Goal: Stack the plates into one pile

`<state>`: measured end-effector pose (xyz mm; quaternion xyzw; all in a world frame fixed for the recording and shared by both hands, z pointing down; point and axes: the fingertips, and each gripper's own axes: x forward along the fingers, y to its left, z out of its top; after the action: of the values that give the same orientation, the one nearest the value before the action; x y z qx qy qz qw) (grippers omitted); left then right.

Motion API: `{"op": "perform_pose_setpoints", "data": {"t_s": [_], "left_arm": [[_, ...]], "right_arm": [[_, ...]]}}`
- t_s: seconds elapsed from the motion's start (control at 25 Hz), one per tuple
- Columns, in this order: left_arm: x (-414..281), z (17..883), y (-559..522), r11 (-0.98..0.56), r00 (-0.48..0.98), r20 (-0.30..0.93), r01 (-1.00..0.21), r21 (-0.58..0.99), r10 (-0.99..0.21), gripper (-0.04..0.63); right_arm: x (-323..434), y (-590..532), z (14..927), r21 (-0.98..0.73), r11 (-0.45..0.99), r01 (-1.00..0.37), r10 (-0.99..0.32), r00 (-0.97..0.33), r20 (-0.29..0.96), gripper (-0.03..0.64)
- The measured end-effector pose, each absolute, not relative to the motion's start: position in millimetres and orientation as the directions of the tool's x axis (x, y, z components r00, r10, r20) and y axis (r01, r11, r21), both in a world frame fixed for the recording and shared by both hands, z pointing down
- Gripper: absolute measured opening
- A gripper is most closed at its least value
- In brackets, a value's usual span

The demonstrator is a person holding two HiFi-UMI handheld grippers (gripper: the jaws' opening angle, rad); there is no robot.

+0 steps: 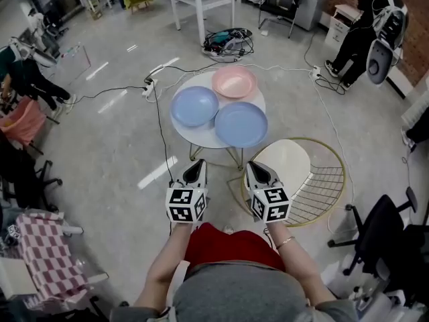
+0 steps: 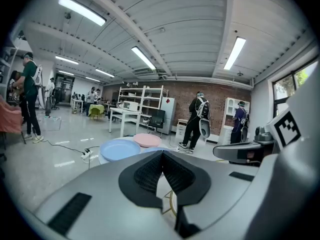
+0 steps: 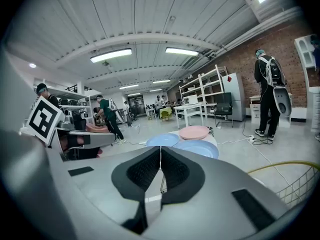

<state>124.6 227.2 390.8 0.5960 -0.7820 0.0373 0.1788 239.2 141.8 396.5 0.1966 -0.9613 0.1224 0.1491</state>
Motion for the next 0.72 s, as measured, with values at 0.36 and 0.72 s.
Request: {"op": "perform_pose_setpoints", "data": {"t_s": [0.36, 0.72], "left_arm": [[123.1, 391.7, 225.1, 0.296, -0.232, 0.334, -0.942, 0.155, -0.913, 0.014], [94.9, 400.6, 215.1, 0.316, -0.247, 0.364, -0.938, 0.144, -0.898, 0.015]], "right_arm": [[240.9, 134.9, 398.1, -0.18, 0.884, -0.432, -0.352, -0.867, 0.352, 0.029], [212.8, 120.6, 405.1, -0.199, 0.883, -0.426, -0.338, -0.869, 0.361, 0.029]]}}
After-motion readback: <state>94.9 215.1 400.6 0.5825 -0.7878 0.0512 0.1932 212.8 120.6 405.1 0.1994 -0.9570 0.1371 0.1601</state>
